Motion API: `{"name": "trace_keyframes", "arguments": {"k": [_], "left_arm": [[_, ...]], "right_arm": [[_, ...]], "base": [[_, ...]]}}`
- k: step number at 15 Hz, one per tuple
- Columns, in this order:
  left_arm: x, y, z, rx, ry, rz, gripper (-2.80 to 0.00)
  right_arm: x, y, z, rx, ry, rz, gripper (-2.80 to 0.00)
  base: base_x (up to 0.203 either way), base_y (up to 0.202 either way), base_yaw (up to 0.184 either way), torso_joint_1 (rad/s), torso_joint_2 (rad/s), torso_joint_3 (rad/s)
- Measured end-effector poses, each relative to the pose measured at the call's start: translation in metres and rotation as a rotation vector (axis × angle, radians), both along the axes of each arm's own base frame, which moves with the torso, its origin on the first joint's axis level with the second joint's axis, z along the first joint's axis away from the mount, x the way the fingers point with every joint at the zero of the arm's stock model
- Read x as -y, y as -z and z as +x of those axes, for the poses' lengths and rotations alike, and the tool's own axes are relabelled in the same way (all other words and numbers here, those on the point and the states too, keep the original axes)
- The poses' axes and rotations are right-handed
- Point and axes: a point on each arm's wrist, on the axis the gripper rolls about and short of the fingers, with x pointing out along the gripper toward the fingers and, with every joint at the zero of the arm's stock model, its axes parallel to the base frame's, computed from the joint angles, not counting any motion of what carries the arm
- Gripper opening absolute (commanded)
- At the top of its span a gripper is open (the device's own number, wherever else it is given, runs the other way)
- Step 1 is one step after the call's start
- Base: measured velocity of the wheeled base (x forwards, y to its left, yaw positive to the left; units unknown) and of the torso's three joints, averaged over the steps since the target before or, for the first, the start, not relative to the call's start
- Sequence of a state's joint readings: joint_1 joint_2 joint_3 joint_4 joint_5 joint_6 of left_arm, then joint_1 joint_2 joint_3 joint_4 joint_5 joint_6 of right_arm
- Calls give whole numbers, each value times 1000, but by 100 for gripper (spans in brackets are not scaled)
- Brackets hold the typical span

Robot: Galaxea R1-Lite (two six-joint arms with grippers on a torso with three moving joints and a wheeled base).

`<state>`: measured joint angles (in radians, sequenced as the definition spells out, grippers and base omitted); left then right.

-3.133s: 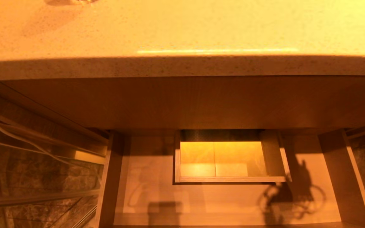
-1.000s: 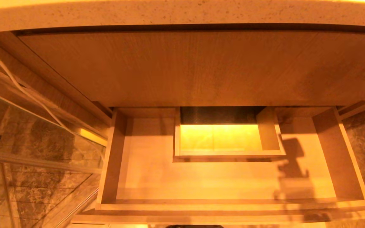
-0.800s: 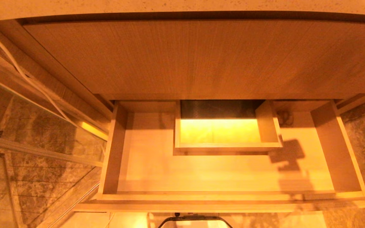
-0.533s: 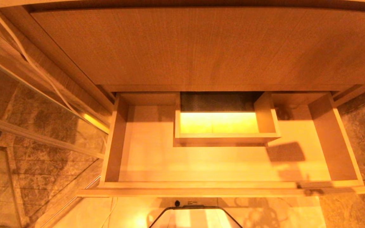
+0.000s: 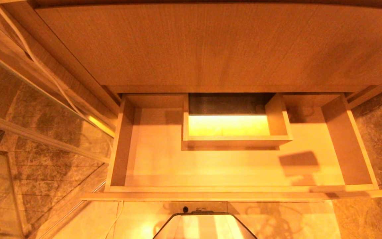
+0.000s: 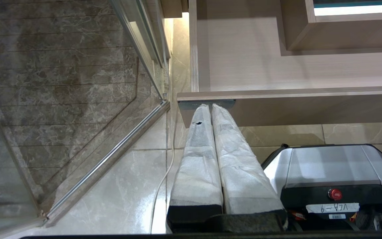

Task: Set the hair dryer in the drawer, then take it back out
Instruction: Put it into the drawer

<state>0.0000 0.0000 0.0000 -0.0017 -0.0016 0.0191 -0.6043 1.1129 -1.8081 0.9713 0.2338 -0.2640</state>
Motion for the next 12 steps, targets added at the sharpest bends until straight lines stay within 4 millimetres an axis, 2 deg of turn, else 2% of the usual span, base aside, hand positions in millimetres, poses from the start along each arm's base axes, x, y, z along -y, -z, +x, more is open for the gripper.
{"name": "trace_keyframes", "arguments": {"k": [5, 8, 12], "left_arm": [[0, 0, 0, 1, 0, 0, -280], [0, 0, 0, 0, 0, -1, -280], [0, 0, 0, -3, 0, 0, -280]], "right_arm": [[-4, 6, -5, 2, -9, -34, -280], [-6, 8, -9, 4, -4, -36, -280], [-7, 8, -10, 9, -3, -39, -280]], "base": [[0, 0, 0, -220, 268, 72], [0, 0, 0, -136, 360, 221], [0, 0, 0, -36, 361, 296]]}}
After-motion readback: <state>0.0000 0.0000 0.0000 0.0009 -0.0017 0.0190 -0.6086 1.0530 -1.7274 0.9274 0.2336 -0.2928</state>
